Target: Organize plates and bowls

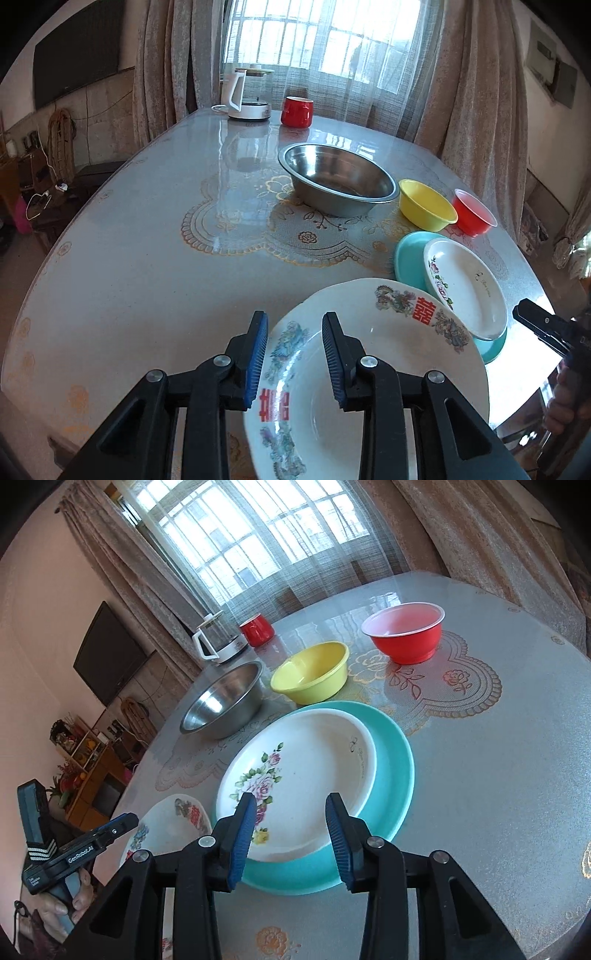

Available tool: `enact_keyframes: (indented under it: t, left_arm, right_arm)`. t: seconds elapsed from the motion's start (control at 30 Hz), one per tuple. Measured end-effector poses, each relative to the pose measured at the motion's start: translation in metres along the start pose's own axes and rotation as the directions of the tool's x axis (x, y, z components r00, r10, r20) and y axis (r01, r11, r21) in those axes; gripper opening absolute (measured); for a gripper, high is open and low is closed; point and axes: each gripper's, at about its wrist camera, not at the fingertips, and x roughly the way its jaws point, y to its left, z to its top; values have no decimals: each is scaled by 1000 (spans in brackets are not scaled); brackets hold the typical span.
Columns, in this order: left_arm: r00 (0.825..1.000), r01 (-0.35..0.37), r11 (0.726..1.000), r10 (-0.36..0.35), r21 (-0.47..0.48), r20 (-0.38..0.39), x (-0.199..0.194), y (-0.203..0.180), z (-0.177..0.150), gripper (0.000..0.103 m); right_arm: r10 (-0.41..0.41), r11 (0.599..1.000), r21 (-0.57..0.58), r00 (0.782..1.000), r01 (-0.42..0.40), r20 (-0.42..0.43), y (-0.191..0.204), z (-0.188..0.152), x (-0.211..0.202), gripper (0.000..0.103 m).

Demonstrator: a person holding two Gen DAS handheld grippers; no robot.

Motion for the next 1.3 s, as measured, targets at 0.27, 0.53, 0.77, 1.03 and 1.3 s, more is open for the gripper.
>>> enact_keyframes:
  t: [0.27,0.53,0.77,1.03,1.3]
  left_arm:
    - [1000,5,991,-5,-136,1,-8,48,-18,31]
    - [995,100,987,-96,-126,36,-14,51,-32,36]
    - [987,160,983,-161,-94,-7,-3,38,-37,36]
    - [983,175,980,-180,-90,-48,14,31,-41,34]
    - [982,180,982,-182,-59,-43,18,25,-39,31]
  right_arm:
    - [242,969,-17,961,-247,-134,17,-22,6,39]
    - [332,943,75,916,-324,-224,5,-46,24,39]
    - [305,952,73,927,-296,-220,6,-50,37,34]
    - [294,956,50,929,-291,-226,8,-56,52,27]
    - [309,950,16,924,-313,-228,12,-60,52,26]
